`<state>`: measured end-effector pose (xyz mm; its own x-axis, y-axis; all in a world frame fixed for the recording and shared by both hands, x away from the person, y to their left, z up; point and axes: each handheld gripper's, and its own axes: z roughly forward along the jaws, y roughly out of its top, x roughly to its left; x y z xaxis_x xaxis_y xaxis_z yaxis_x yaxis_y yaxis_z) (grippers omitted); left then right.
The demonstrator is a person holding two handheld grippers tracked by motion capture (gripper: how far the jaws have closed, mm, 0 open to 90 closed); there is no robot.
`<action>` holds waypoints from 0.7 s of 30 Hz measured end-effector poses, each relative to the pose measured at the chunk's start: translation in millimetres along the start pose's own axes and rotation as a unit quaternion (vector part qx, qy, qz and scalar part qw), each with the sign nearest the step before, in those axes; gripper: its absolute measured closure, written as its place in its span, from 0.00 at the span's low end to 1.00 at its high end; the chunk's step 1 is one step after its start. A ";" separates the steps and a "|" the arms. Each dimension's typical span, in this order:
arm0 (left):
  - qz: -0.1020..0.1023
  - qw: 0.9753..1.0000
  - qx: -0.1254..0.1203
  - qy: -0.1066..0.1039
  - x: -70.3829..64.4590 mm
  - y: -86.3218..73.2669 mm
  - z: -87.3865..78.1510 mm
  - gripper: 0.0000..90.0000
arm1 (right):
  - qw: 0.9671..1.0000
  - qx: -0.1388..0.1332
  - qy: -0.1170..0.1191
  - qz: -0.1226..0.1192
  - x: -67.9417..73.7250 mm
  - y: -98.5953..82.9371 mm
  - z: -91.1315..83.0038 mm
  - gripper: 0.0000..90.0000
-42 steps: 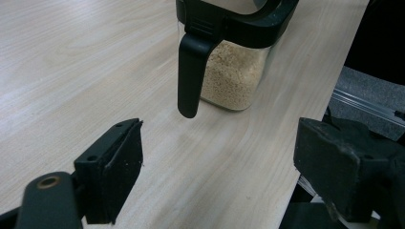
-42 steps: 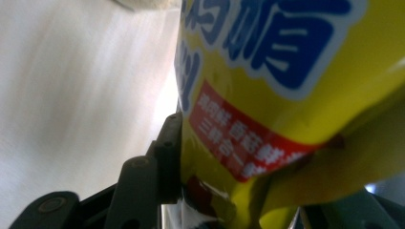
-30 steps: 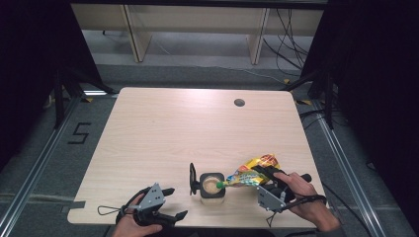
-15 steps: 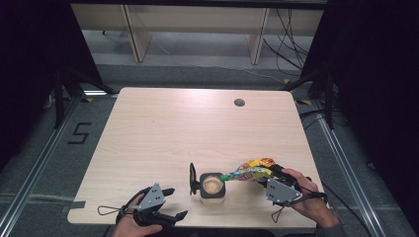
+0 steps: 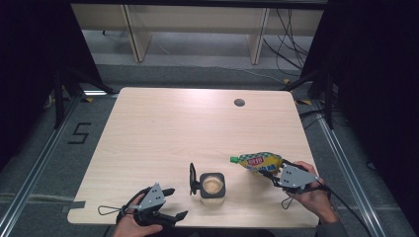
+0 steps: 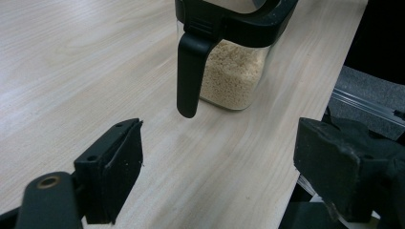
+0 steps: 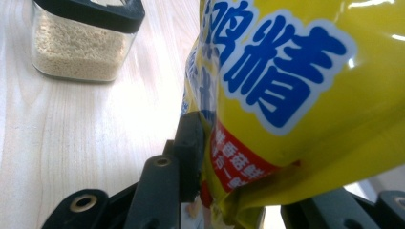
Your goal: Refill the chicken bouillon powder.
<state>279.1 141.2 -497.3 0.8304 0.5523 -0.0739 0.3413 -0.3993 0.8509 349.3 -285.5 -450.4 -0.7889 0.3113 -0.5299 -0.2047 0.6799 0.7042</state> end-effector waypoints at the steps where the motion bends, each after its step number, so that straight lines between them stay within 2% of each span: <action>1: 0.000 1.000 0.002 -0.002 0.3 0.2 -0.3 0.19 | 1.000 0.000 0.001 0.011 -0.9 -3.1 1.3 0.76; 2: 0.000 1.000 0.003 0.001 0.4 0.1 -0.5 0.19 | 1.000 0.001 0.005 0.013 -1.3 -4.5 1.3 0.76; 6: -0.011 1.000 0.002 0.004 -0.6 -0.4 -0.5 0.19 | 0.999 -0.008 0.001 0.049 -7.1 -13.7 -0.1 0.76; 10: -0.005 1.000 0.002 0.004 -0.3 -0.2 -0.5 0.19 | 0.997 -0.017 -0.007 0.069 -7.0 -20.4 -2.1 0.76; 14: -0.005 1.000 0.003 0.004 0.0 -0.1 -1.1 0.19 | 0.994 -0.022 -0.012 0.105 -8.7 -28.1 -5.2 0.76; 17: -0.004 1.000 0.003 0.004 0.0 -0.1 -0.9 0.19 | 0.993 -0.032 -0.013 0.115 -10.5 -32.0 -5.4 0.76; 20: -0.004 1.000 0.003 0.004 0.0 -0.1 -0.9 0.19 | 0.990 -0.038 -0.018 0.136 -12.5 -38.1 -6.5 0.75; 21: -0.008 1.000 0.003 0.005 -0.3 -0.4 -0.9 0.19 | 0.990 -0.037 -0.018 0.135 -13.2 -39.8 -7.5 0.75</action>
<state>278.3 141.8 -497.2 0.8201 0.5662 -0.0830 0.3580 -0.3944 0.8463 363.6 -321.7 -467.9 -0.7999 0.4997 -0.3323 -0.0308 0.5188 0.8543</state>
